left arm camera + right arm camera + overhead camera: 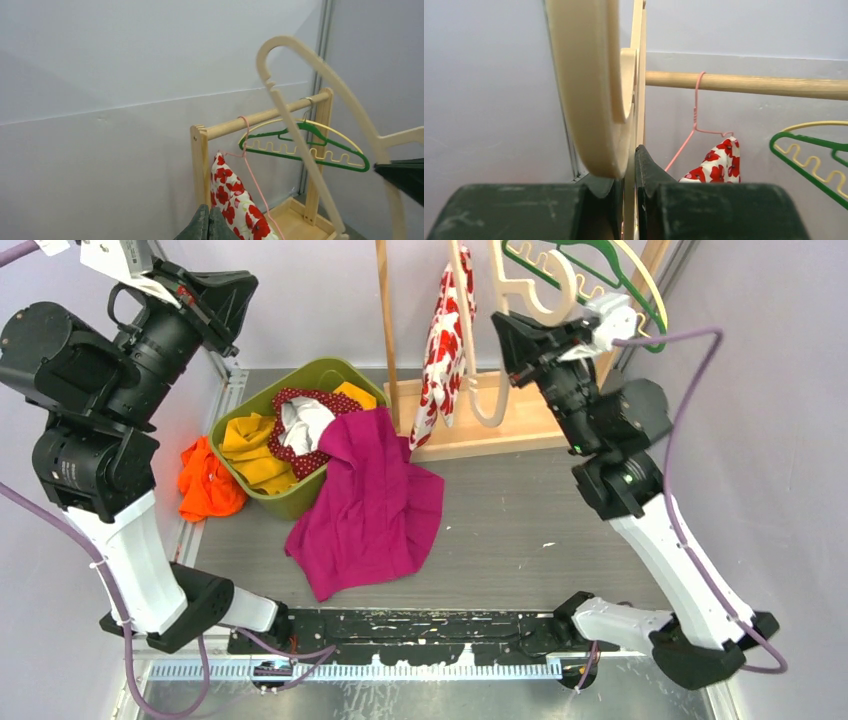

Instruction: Remove the skirt from the hanger

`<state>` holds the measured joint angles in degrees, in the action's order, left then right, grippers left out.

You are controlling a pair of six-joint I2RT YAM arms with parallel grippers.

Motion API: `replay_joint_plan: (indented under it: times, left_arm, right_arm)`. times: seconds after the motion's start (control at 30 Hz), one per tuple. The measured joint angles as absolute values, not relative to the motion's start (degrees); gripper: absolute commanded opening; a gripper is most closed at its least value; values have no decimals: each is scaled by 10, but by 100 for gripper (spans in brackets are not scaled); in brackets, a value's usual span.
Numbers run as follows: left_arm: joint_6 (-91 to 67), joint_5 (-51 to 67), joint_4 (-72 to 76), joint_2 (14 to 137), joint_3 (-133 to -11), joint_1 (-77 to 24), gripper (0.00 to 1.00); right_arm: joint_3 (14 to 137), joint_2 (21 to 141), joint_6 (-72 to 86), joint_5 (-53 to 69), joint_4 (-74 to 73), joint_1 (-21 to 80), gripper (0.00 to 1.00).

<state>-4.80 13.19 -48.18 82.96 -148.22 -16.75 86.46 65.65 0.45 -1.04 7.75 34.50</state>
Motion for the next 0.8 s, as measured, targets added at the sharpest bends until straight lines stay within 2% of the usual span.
replay_joint_plan:
  times: [0.1, 0.23, 0.27, 0.37, 0.47, 0.57, 0.67, 0.8]
  left_arm:
    - [-40, 111, -477, 827, -1460, -168, 2]
    - [-46, 117, -465, 780, -1301, -168, 6]
    - [-51, 122, -465, 770, -1261, -168, 11]
    - [-70, 143, -451, 743, -1111, -168, 35]
    - [-90, 143, -451, 736, -968, -182, 52]
    - [-99, 121, -467, 736, -902, -218, 69]
    - [-101, 90, -483, 735, -896, -280, 86]
    - [-105, 53, -485, 731, -894, -358, 90]
  right_arm:
    - [845, 608, -10, -27, 70, 345, 1]
    - [831, 547, -33, -51, 57, 345, 1]
    - [827, 540, -37, -55, 56, 345, 1]
    - [822, 521, -55, -75, 54, 345, 1]
    - [823, 527, -73, -101, 40, 345, 1]
    - [823, 550, -80, -126, 12, 345, 1]
    - [823, 577, -85, -155, -26, 345, 1]
    - [812, 599, -90, -186, -70, 345, 1]
